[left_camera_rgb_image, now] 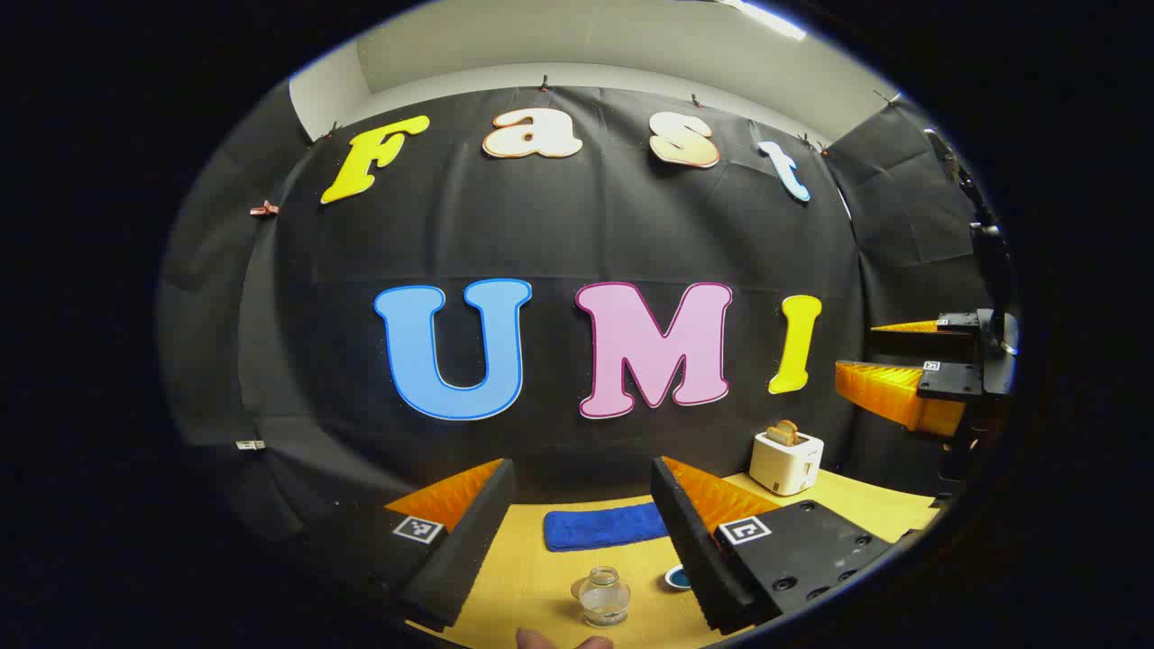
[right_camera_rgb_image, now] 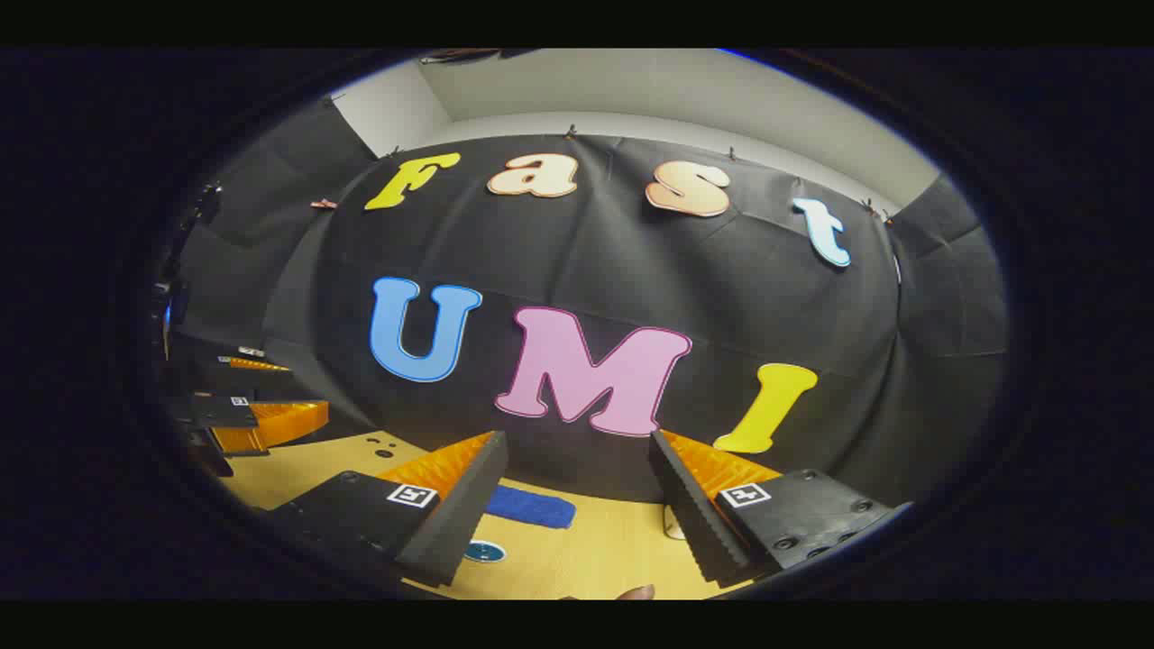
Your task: Open the teacup lid with one hand, grasp the water bottle and pour water into the teacup with the other hand; after pouring, place the water bottle on the coaster and then close the teacup lid.
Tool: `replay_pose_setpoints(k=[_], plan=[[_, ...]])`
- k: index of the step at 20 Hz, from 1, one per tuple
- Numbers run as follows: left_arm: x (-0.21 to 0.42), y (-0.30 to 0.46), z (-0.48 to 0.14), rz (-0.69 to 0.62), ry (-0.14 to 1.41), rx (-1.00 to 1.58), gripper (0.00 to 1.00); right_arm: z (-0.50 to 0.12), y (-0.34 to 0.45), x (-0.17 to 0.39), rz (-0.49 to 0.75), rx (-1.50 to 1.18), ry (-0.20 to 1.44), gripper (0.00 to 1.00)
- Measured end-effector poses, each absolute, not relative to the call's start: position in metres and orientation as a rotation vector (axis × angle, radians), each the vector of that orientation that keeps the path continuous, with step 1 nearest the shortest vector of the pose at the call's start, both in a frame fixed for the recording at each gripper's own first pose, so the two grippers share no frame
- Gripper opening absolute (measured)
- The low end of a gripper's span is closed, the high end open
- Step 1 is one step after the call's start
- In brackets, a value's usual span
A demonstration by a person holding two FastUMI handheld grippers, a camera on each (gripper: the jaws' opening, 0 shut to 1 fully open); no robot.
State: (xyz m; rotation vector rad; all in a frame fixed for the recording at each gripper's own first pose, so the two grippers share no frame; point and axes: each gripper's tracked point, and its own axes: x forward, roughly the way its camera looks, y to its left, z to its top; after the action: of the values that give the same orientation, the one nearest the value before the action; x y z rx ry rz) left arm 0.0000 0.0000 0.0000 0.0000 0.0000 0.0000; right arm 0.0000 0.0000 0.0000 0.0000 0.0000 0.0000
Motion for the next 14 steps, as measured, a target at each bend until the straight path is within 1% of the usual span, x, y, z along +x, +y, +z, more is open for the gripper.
replay_pose_setpoints(k=[14], plan=[[-0.015,0.007,0.001,0.002,-0.005,-0.001,0.95,-0.004,0.017,-0.003,0.024,-0.009,0.021,0.96]])
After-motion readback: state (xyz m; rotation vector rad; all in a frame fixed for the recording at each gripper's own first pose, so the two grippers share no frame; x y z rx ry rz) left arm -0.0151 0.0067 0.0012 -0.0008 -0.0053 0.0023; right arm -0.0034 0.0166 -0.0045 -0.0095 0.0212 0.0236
